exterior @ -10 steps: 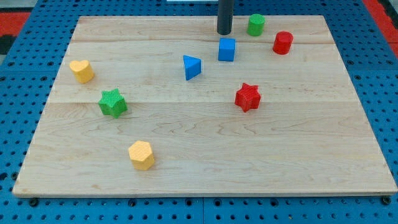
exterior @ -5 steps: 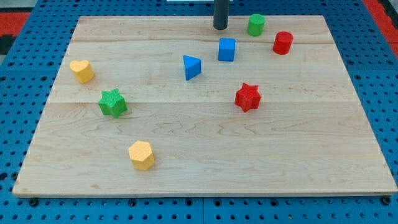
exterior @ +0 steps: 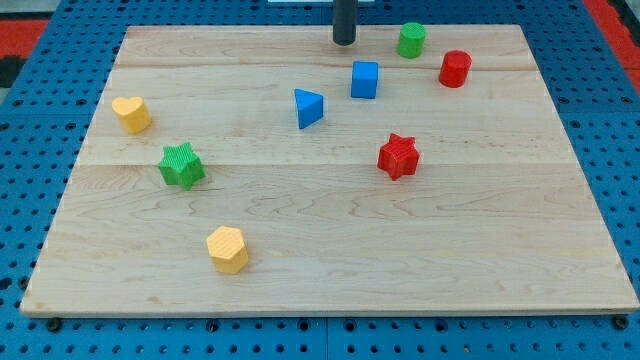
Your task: Move the green circle closer to the red circle
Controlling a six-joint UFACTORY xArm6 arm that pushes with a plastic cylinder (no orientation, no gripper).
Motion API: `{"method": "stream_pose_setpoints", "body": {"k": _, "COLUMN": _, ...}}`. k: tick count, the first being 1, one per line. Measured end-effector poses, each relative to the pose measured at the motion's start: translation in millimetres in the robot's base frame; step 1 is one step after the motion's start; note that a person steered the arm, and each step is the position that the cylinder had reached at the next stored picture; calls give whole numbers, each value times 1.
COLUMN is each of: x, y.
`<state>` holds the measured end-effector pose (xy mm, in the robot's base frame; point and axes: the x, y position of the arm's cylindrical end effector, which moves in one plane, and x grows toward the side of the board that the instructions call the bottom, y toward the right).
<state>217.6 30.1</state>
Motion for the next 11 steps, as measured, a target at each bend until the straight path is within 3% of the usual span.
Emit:
{"method": "stream_pose_setpoints", "body": {"k": 3, "x": -5, "y": -2}}
{"method": "stream_pose_setpoints", "body": {"k": 5, "x": -26, "y": 55}}
{"method": "stream_pose_setpoints", "body": {"k": 8, "x": -25, "y": 75}}
{"method": "stream_pose_setpoints", "body": {"k": 9, "x": 41, "y": 91}}
{"method": "stream_pose_setpoints", "body": {"k": 11, "x": 53, "y": 76}}
